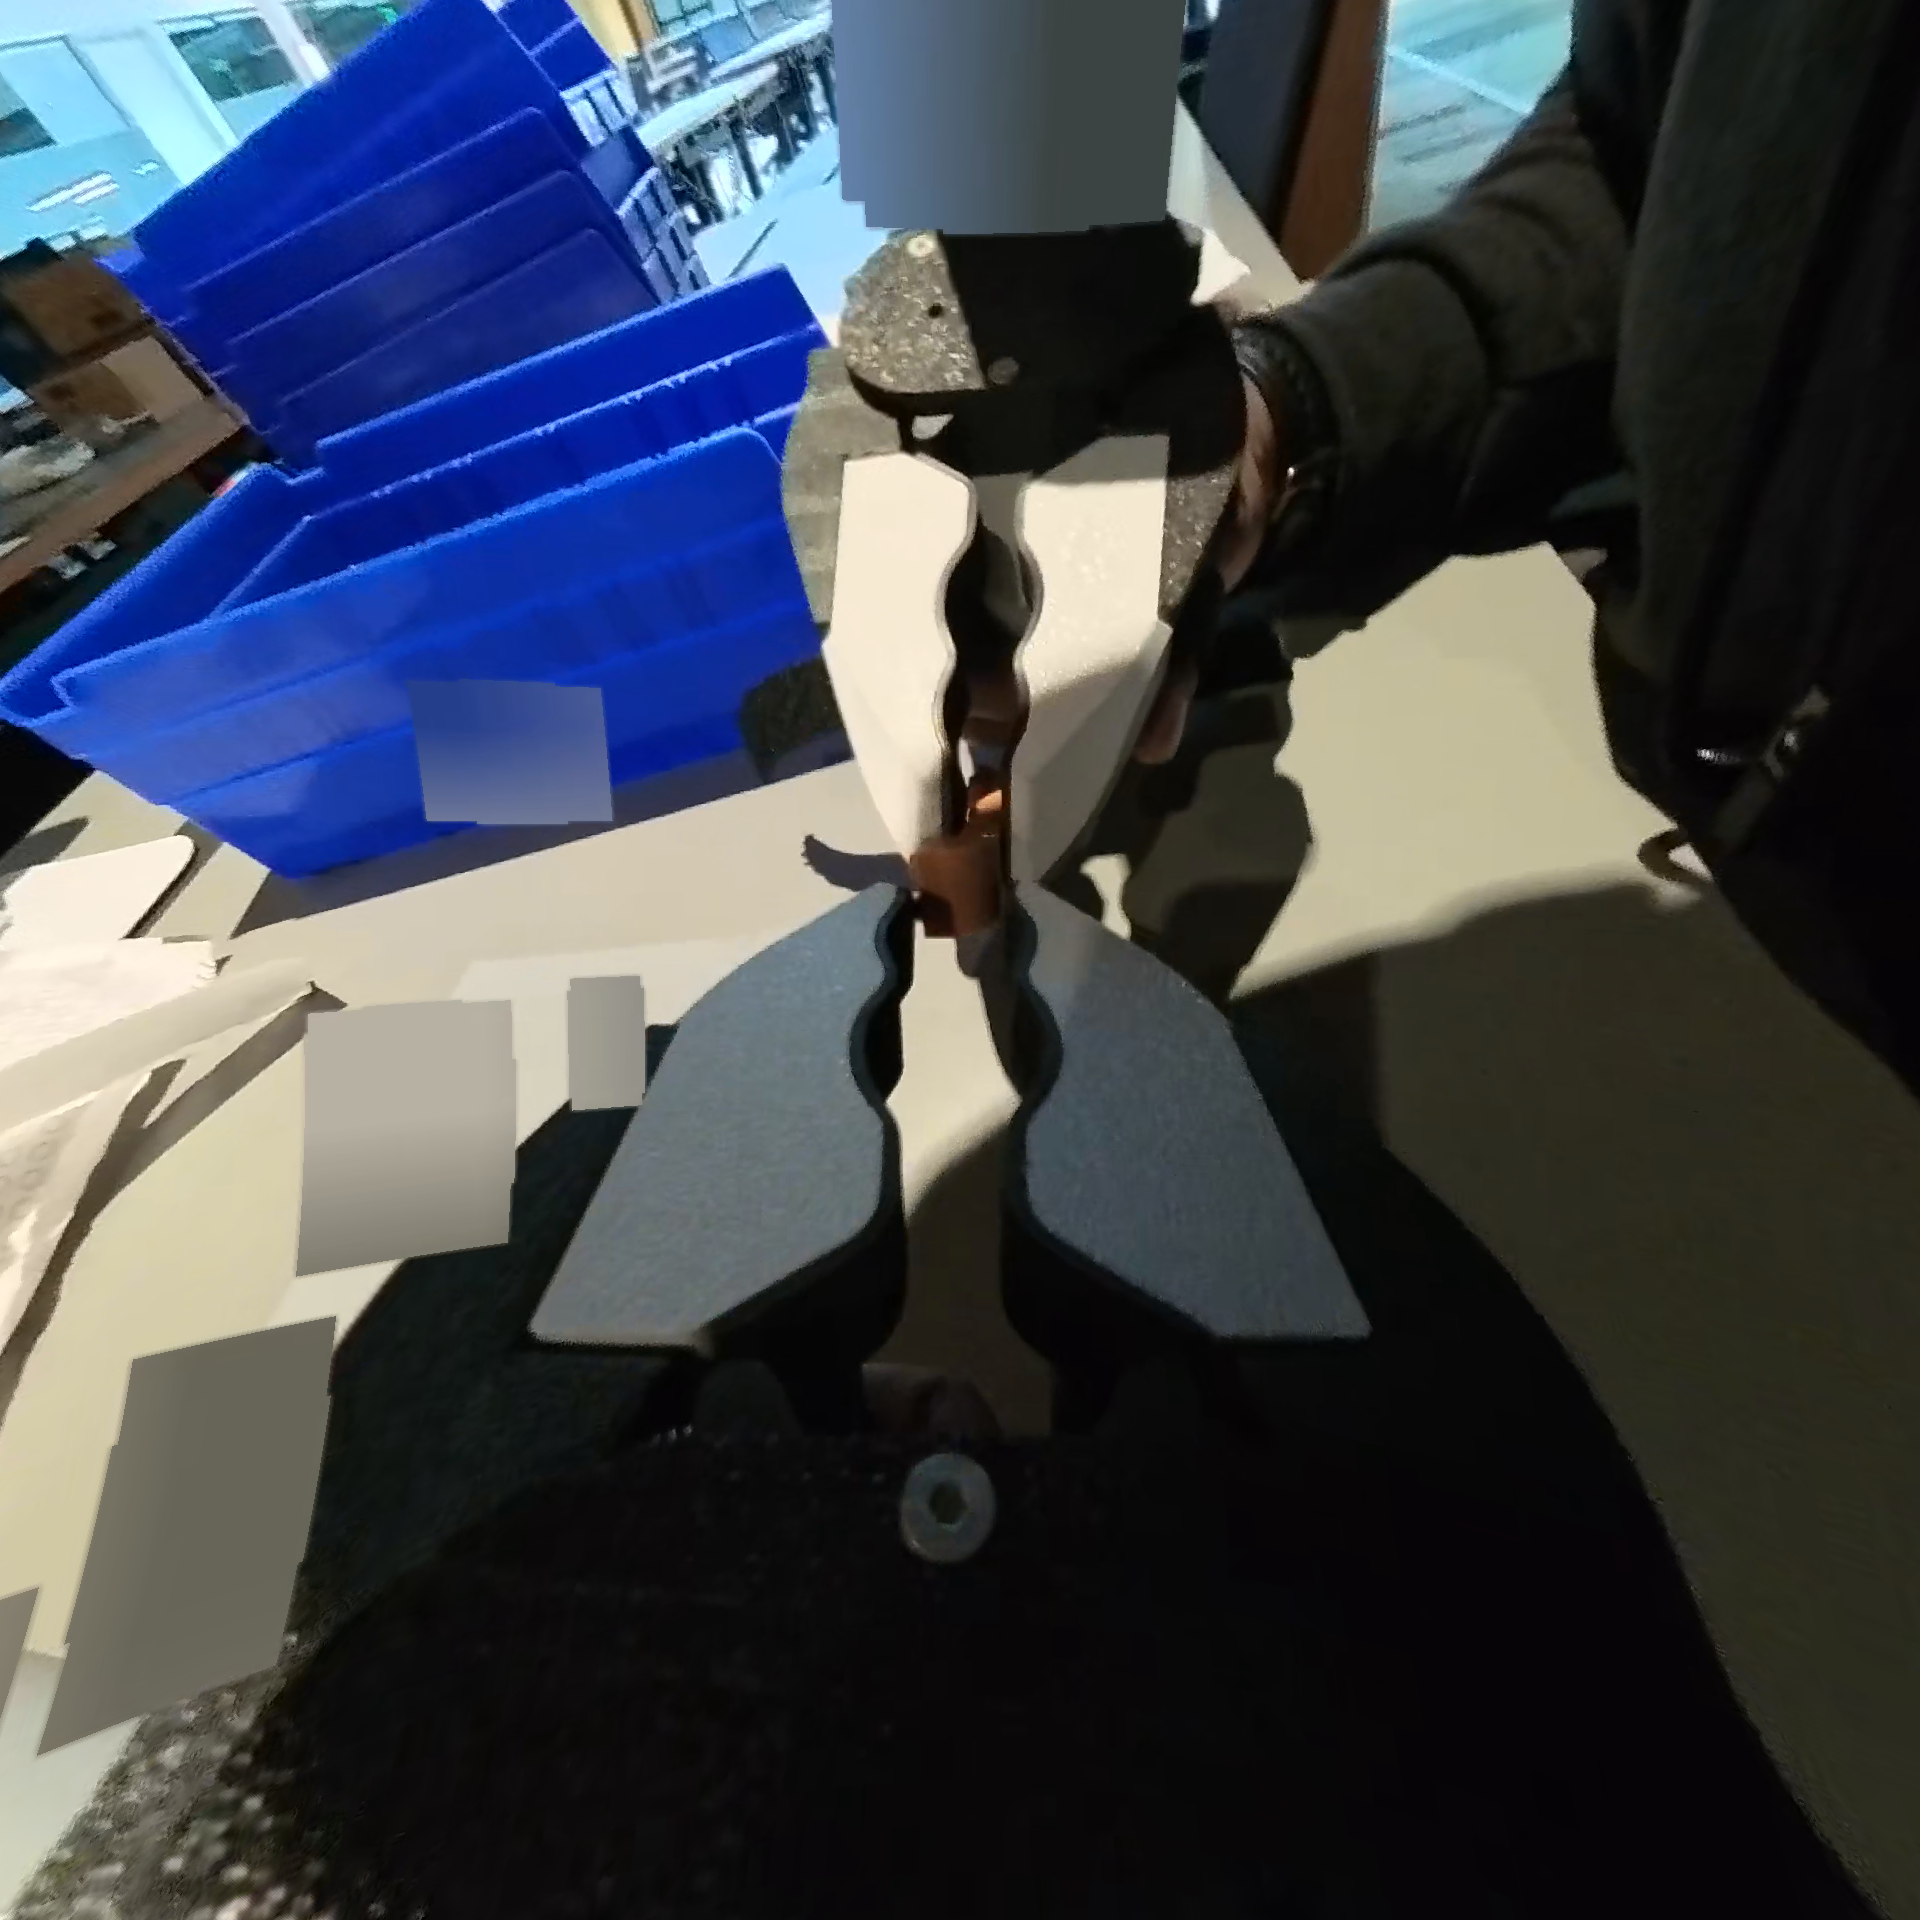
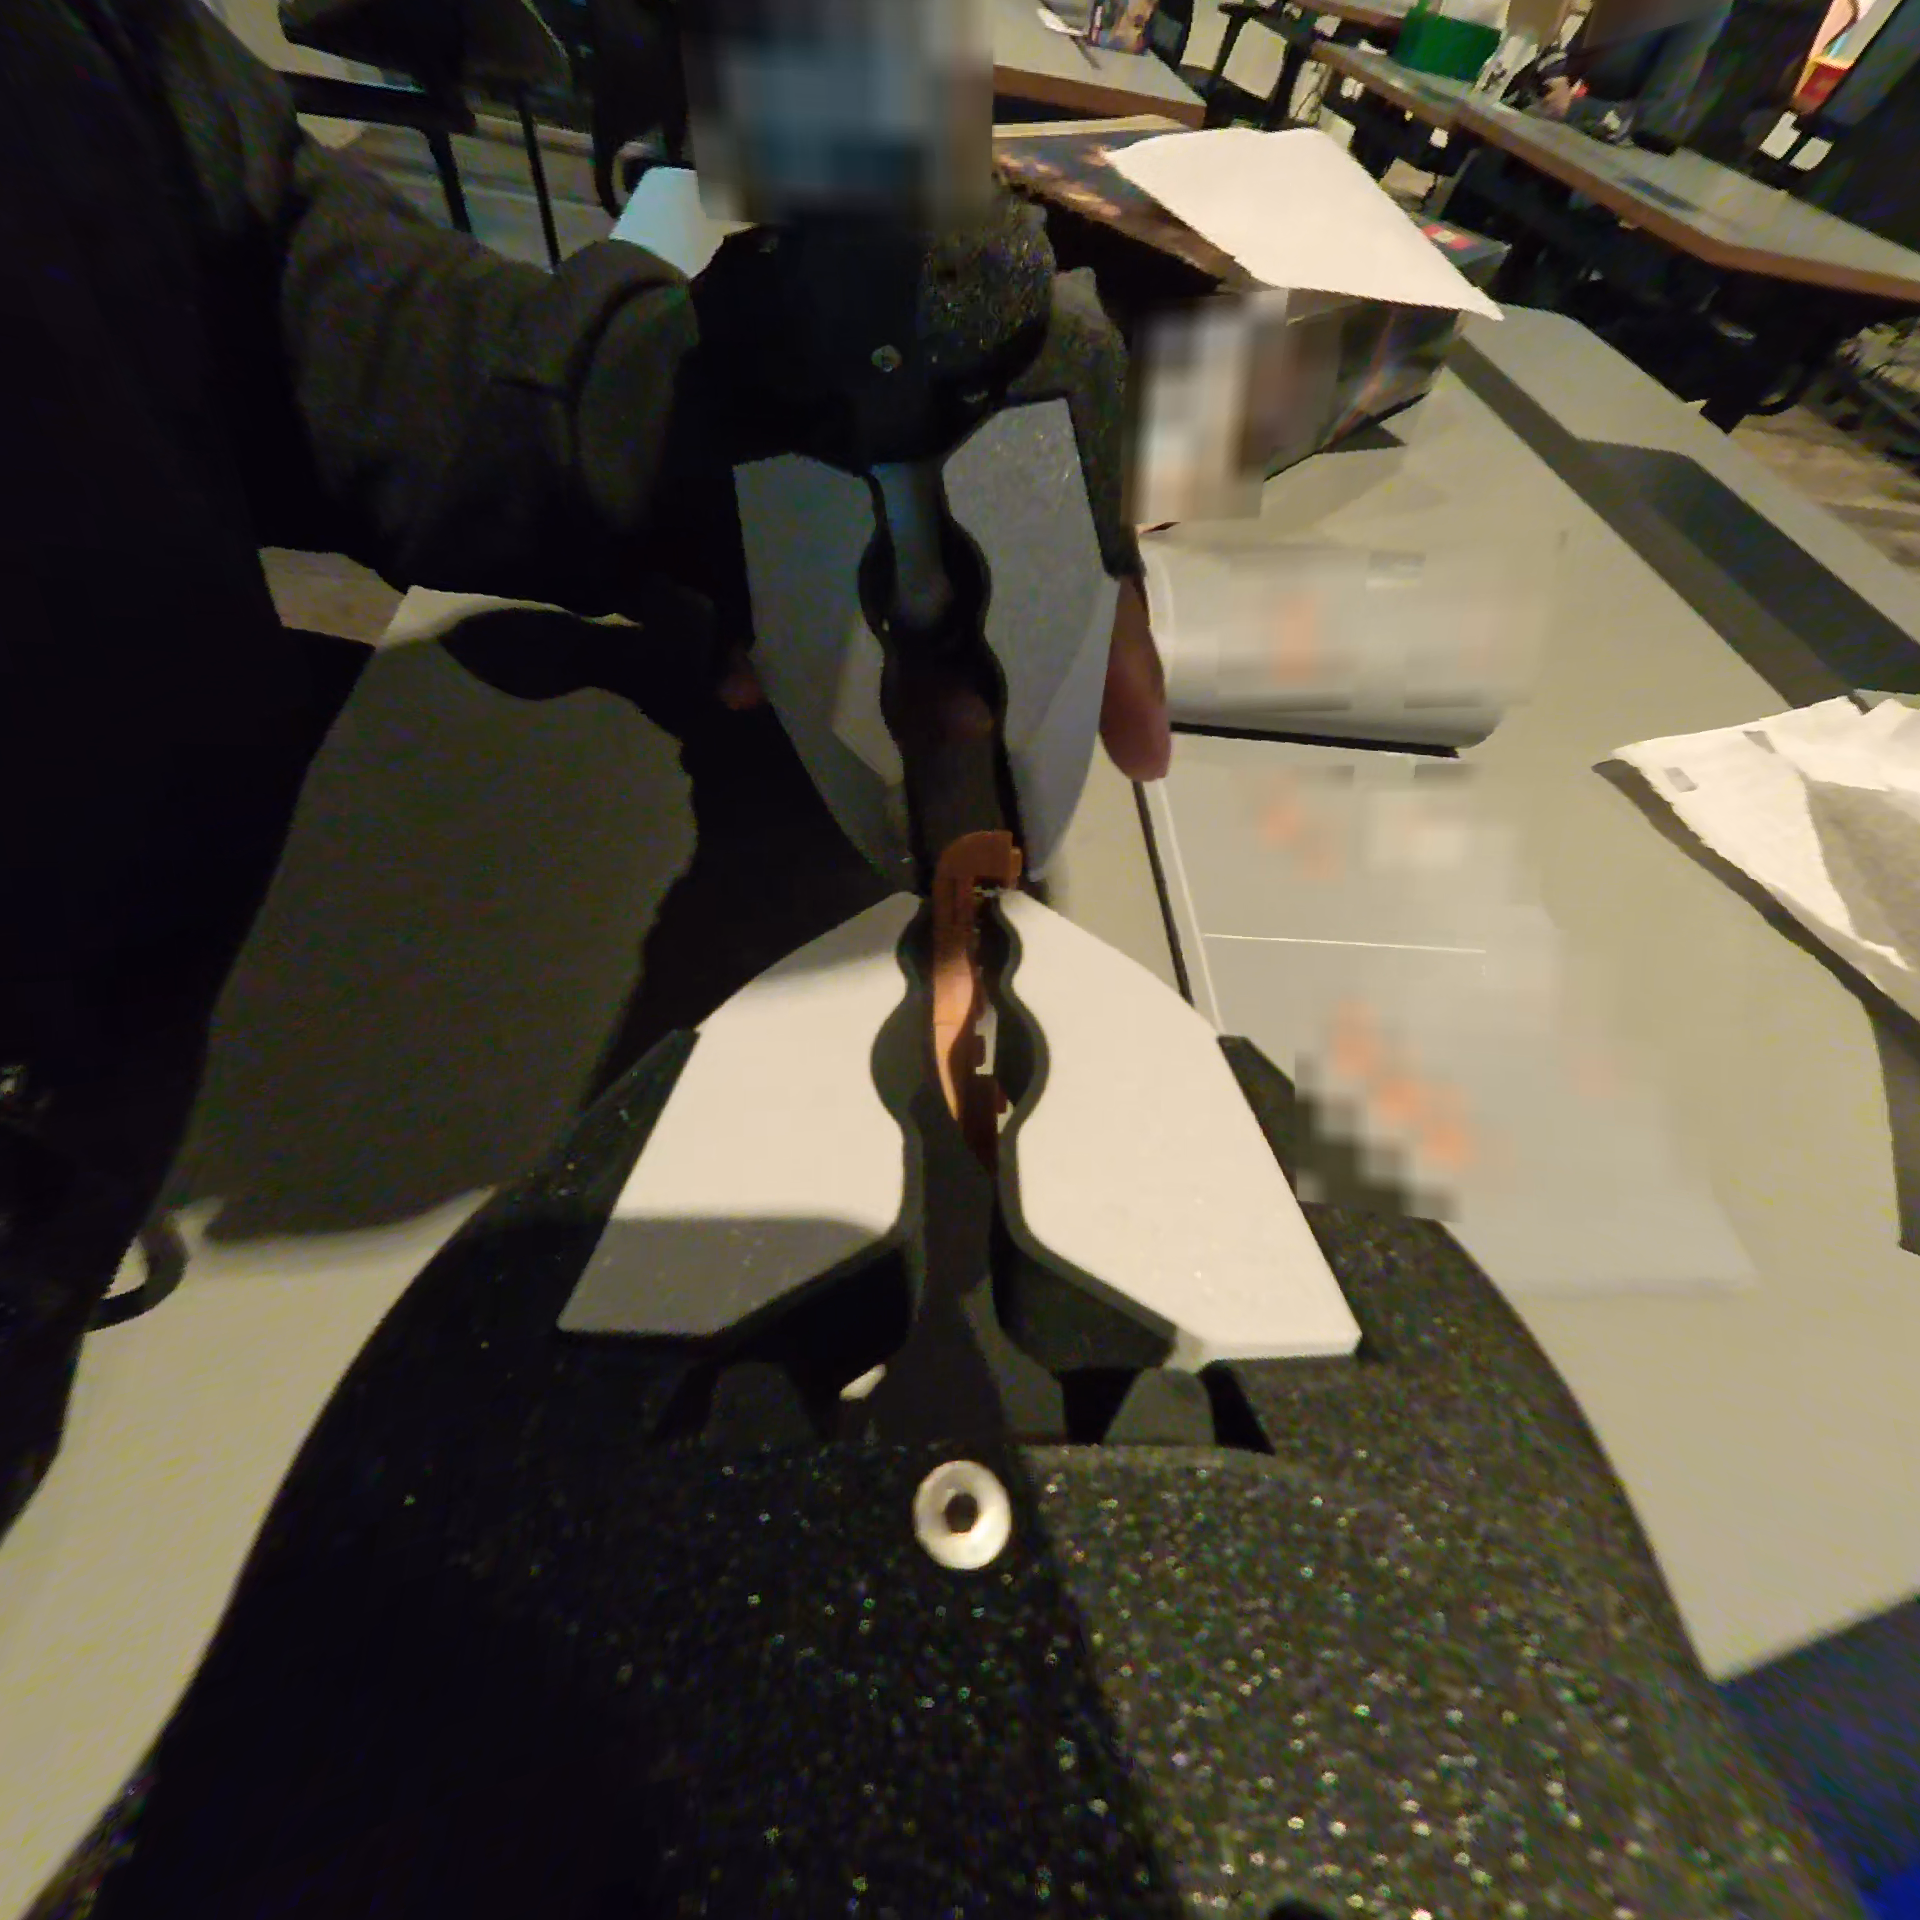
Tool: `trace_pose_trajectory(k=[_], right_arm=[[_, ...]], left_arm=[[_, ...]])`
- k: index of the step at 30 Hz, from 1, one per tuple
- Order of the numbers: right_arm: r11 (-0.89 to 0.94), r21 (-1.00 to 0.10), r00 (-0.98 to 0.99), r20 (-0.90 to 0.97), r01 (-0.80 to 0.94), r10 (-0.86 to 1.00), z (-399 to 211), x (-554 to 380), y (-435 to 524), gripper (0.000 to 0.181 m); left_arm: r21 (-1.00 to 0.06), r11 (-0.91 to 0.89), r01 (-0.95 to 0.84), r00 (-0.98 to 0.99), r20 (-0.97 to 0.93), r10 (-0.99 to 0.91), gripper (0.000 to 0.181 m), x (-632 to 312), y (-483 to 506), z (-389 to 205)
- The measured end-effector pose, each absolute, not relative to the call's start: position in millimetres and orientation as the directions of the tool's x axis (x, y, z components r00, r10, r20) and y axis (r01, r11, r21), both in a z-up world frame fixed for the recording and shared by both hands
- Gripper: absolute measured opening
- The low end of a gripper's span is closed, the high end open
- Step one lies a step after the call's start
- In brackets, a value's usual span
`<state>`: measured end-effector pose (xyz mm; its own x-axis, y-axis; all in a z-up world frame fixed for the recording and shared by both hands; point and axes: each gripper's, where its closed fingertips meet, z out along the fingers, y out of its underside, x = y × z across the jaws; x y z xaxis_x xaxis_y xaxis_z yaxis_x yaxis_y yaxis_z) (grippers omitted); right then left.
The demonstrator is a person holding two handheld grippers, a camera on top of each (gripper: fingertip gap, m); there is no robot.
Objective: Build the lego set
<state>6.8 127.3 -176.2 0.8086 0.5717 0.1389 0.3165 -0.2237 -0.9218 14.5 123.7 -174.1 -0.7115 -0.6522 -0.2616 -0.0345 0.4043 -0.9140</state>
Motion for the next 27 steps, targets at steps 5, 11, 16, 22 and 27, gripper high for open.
trace_pose_trajectory(k=[5,11,16,22,27], right_arm=[[-0.24,-0.921,0.799,0.113,0.307,0.591,-179,4,126,0.007],[-0.261,-0.908,0.785,0.107,0.327,0.61,-184,2,125,0.007],[-0.286,-0.905,0.793,0.085,0.314,0.603,-186,3,126,0.008],[-0.306,-0.888,0.801,0.107,0.343,0.588,-191,4,128,0.01],[-0.308,-0.879,0.782,0.109,0.364,0.613,-193,0,126,0.008]], left_arm=[[-0.9,0.435,-0.018,-0.719,-0.291,-0.632,0.014,12,123,-176],[-0.899,0.434,-0.065,-0.748,-0.244,-0.617,0.013,9,122,-182],[-0.895,0.441,-0.066,-0.742,-0.252,-0.621,0.013,11,123,-184],[-0.885,0.456,-0.091,-0.753,-0.239,-0.614,0.013,10,125,-189],[-0.887,0.446,-0.119,-0.779,-0.195,-0.596,0.013,7,123,-191]])
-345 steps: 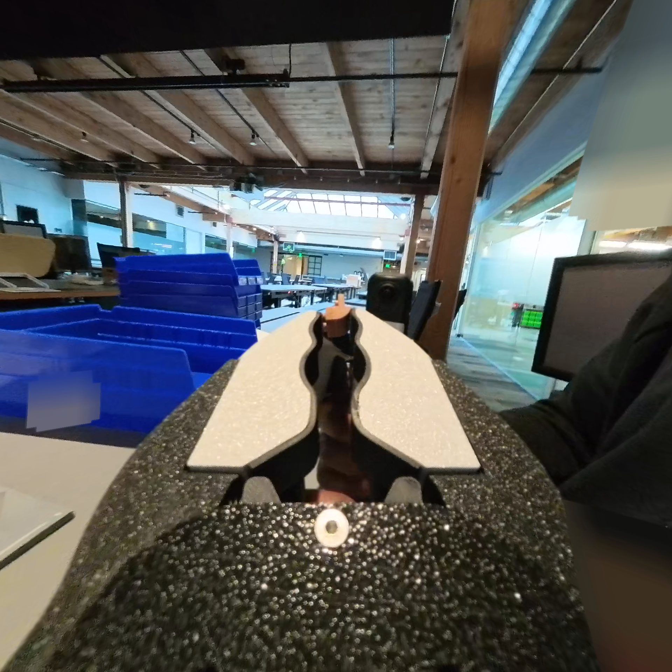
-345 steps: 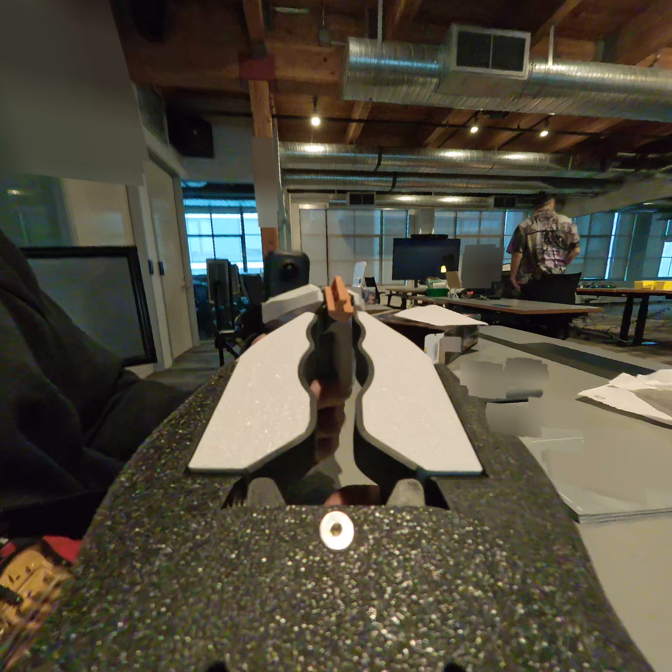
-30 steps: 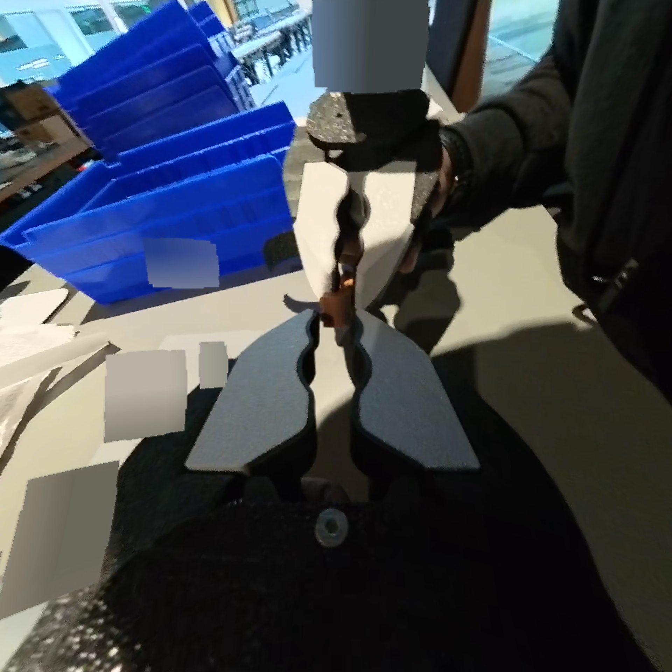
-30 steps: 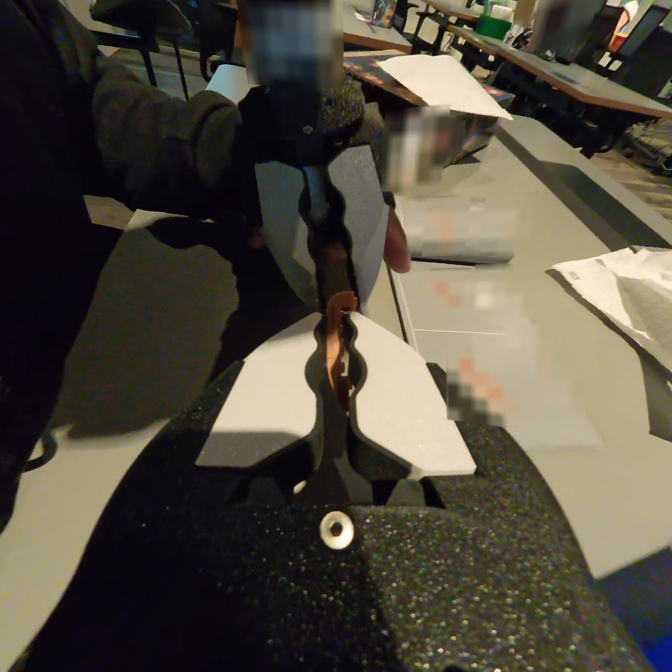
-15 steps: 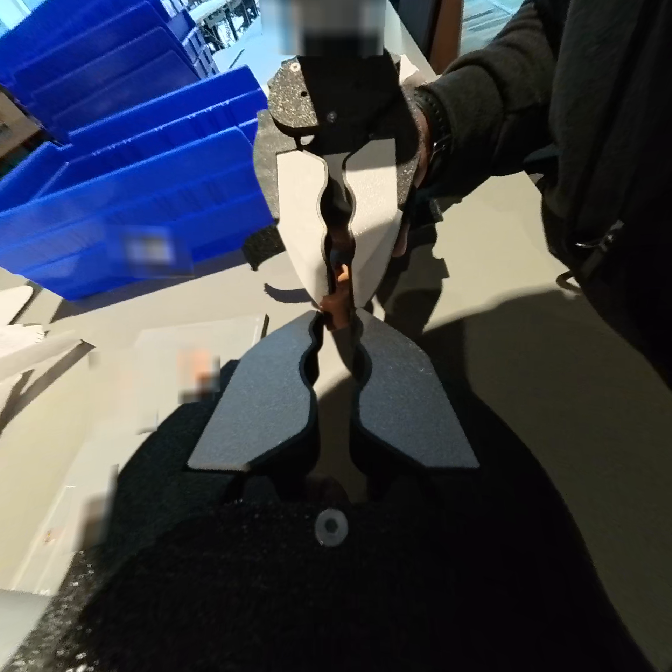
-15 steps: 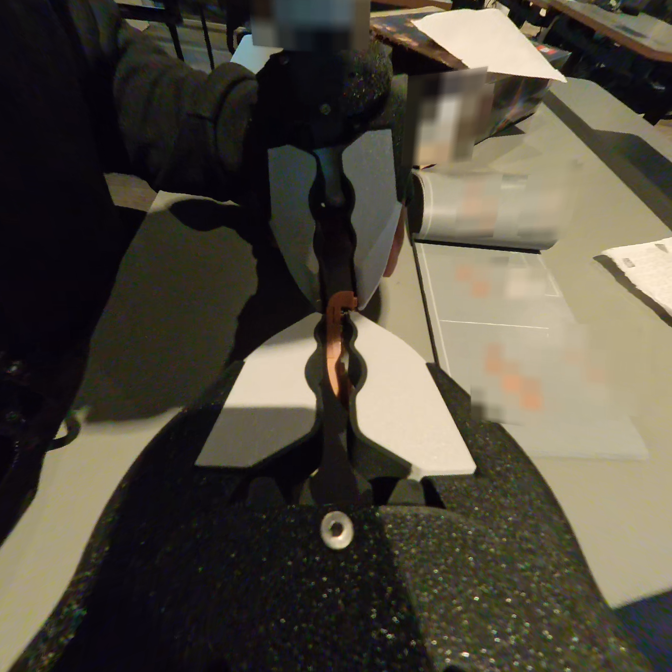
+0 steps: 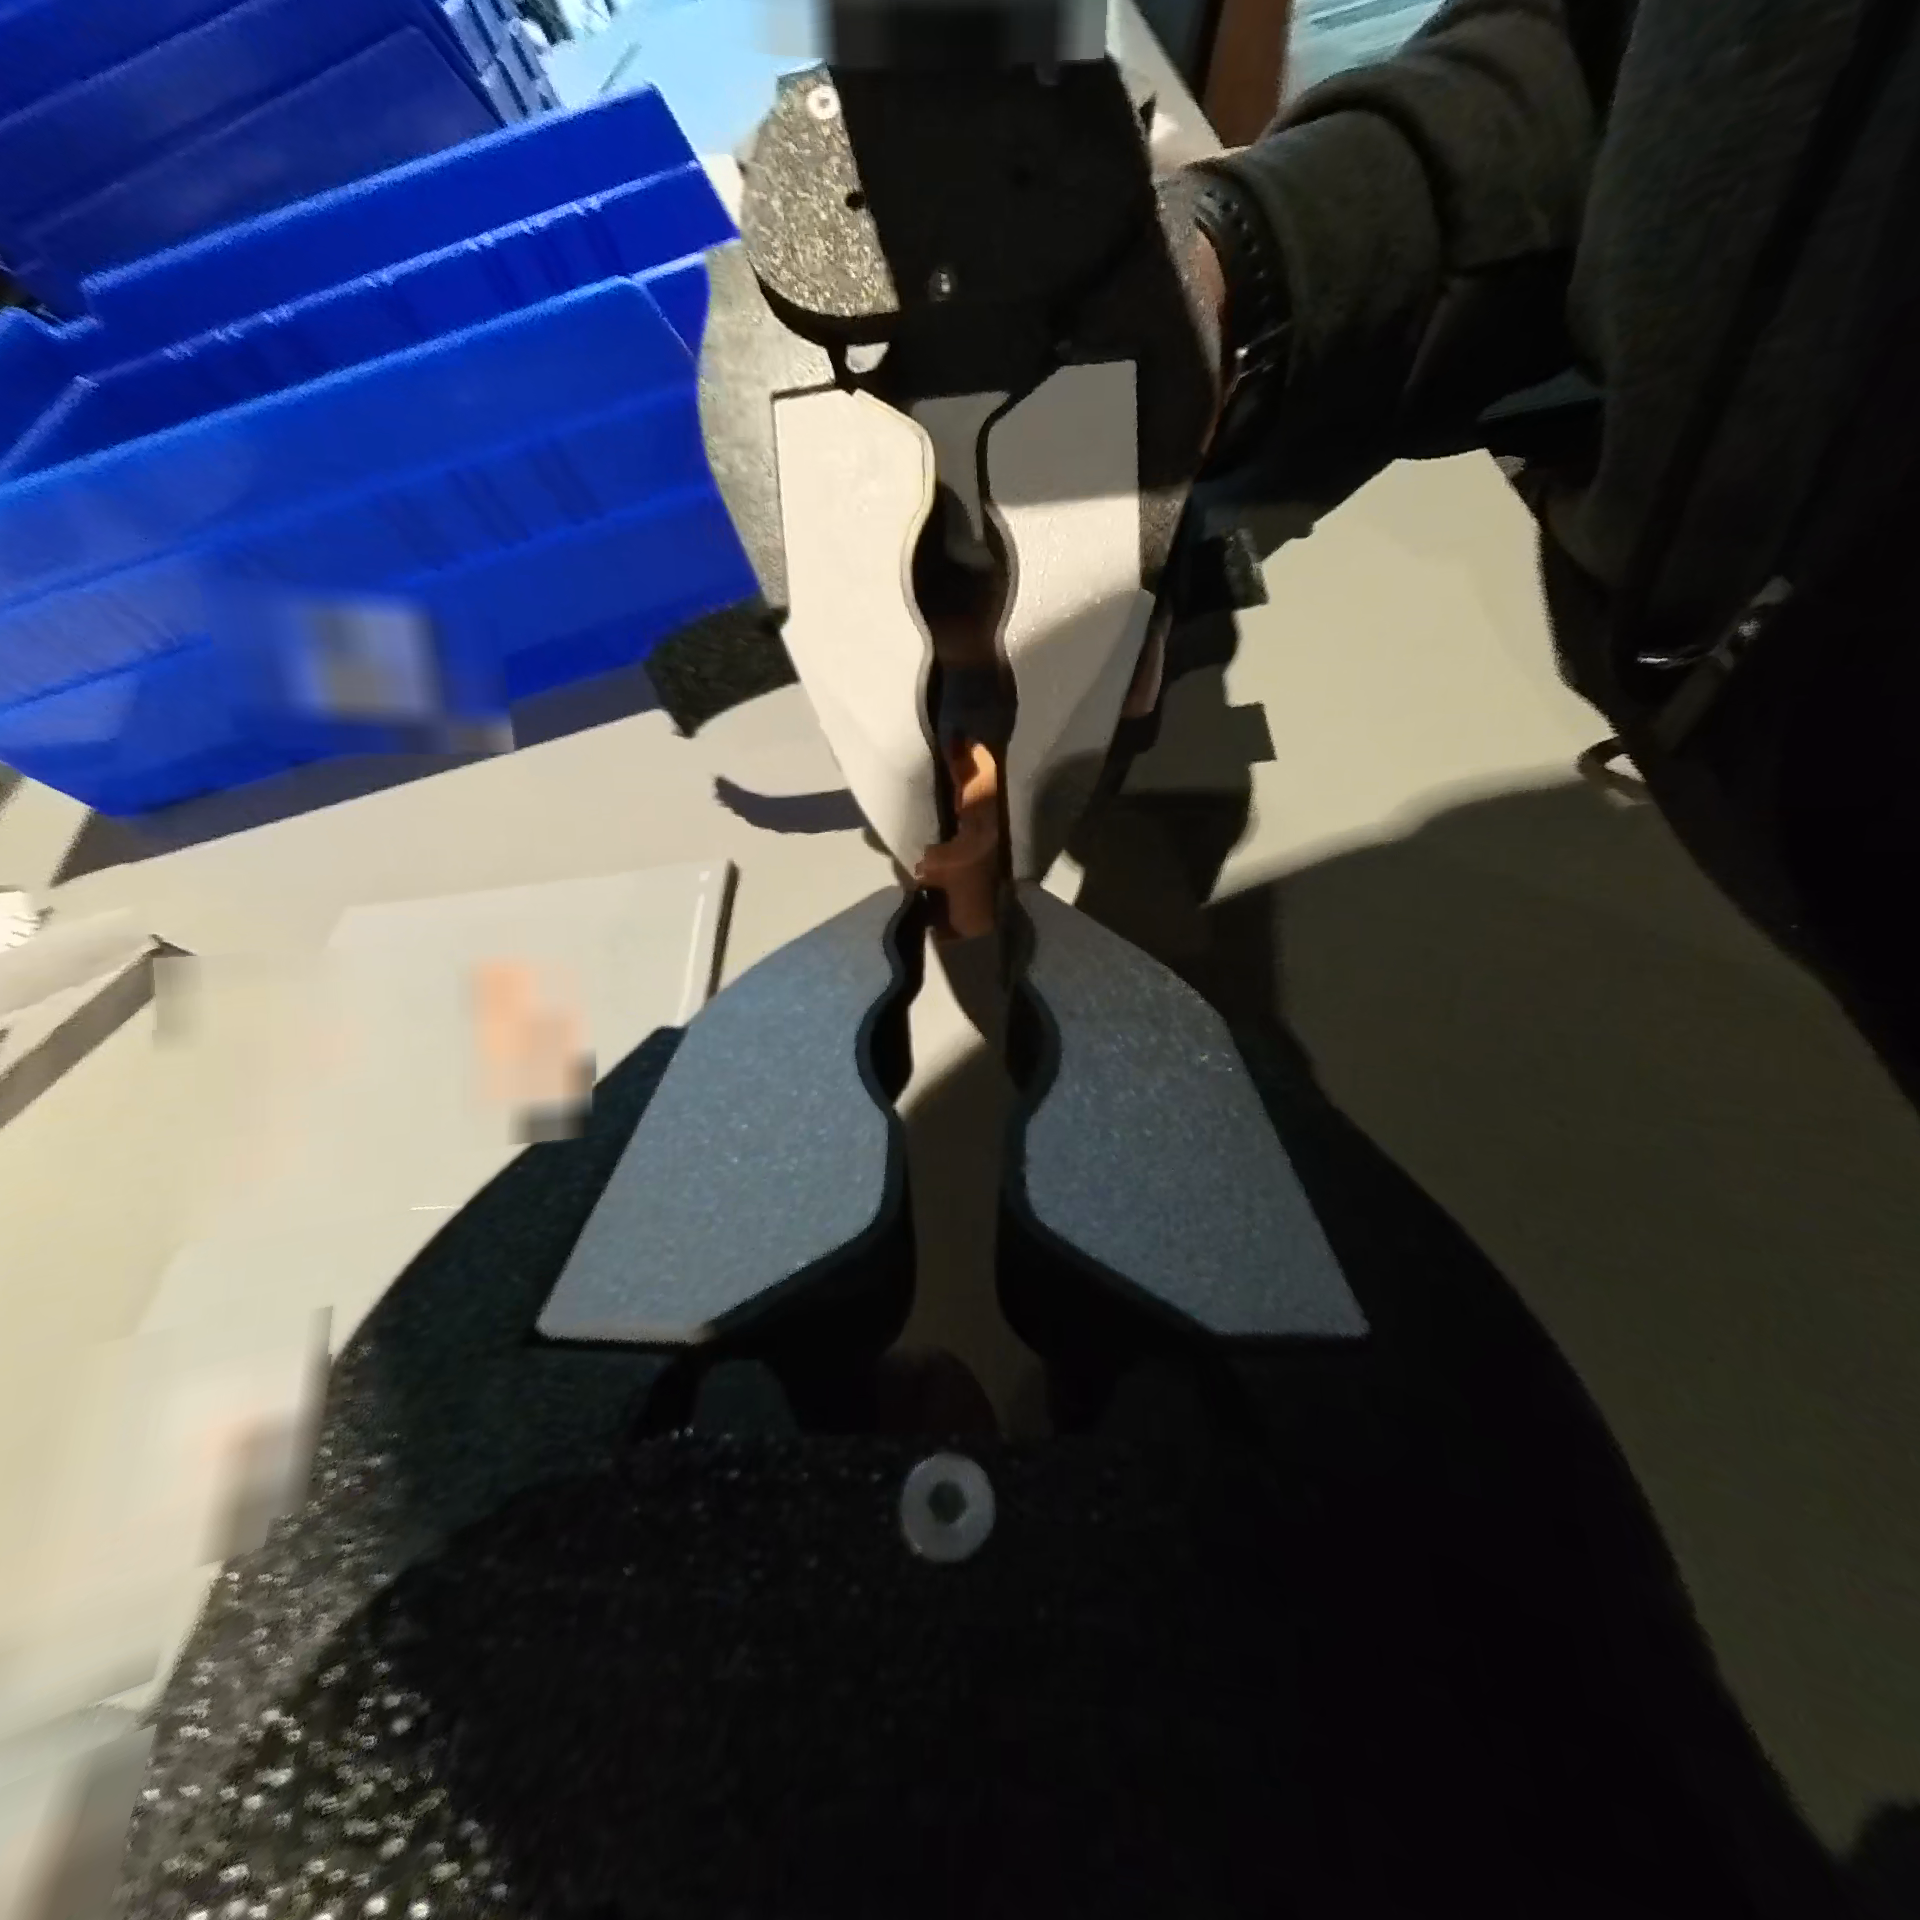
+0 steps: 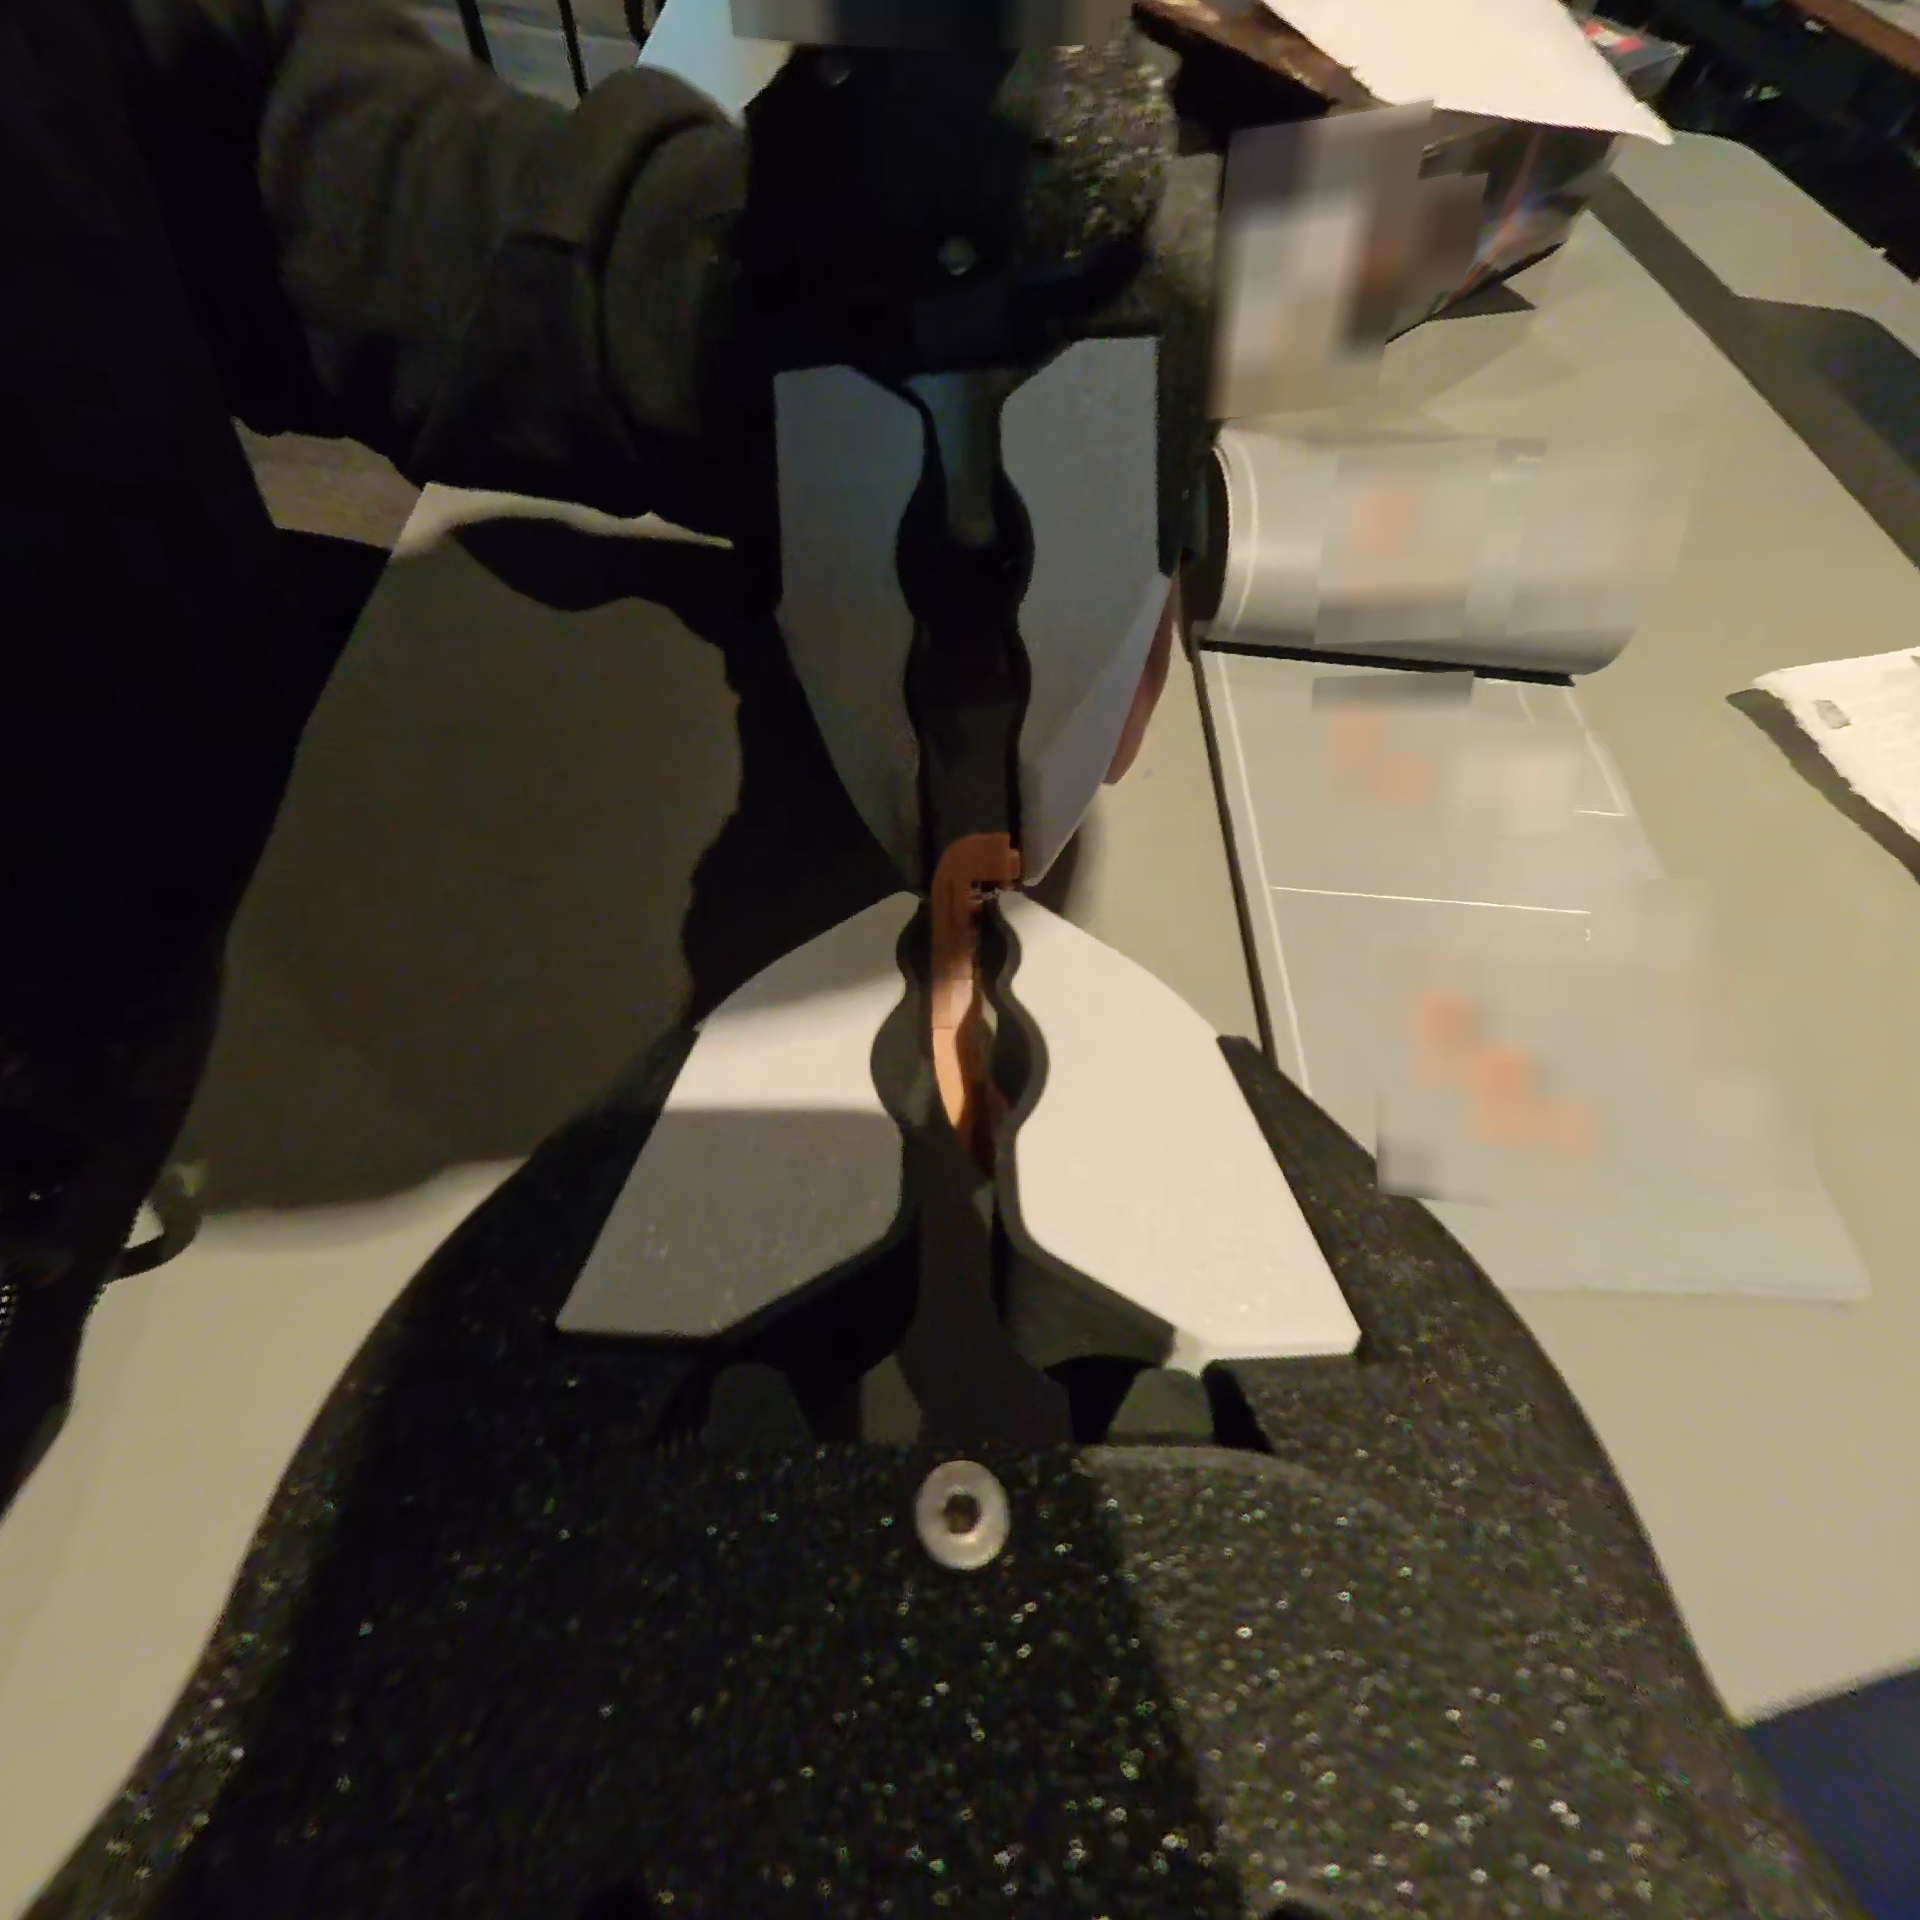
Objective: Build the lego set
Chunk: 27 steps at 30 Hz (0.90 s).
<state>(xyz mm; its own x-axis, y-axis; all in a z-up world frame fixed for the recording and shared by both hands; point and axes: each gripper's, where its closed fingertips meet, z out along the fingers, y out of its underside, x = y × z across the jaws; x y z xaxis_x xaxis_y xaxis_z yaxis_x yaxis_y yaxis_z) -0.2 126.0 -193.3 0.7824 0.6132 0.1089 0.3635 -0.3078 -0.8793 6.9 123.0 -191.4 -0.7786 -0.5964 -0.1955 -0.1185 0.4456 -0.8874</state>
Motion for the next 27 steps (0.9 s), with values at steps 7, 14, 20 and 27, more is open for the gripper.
trace_pose_trajectory(k=[7,14,20,27], right_arm=[[-0.321,-0.87,0.774,0.103,0.375,0.625,-195.5,-1.7,123.6,0.007],[-0.37,-0.848,0.763,0.061,0.38,0.643,-201.8,-2.7,118.9,0.007],[-0.367,-0.87,0.784,0.034,0.328,0.62,-196.7,-0.1,121.4,0.007],[-0.377,-0.856,0.805,0.074,0.354,0.588,-200.2,4.1,124.7,0.01]], left_arm=[[-0.885,0.447,-0.131,-0.795,-0.175,-0.58,0.013,4.9,121.1,-193.4],[-0.861,0.489,-0.137,-0.815,-0.182,-0.55,0.013,2.8,116.3,-200.6],[-0.88,0.455,-0.137,-0.801,-0.172,-0.573,0.013,5.1,117.7,-195.0],[-0.868,0.466,-0.171,-0.791,-0.161,-0.591,0.013,7.1,121.7,-199.1]])
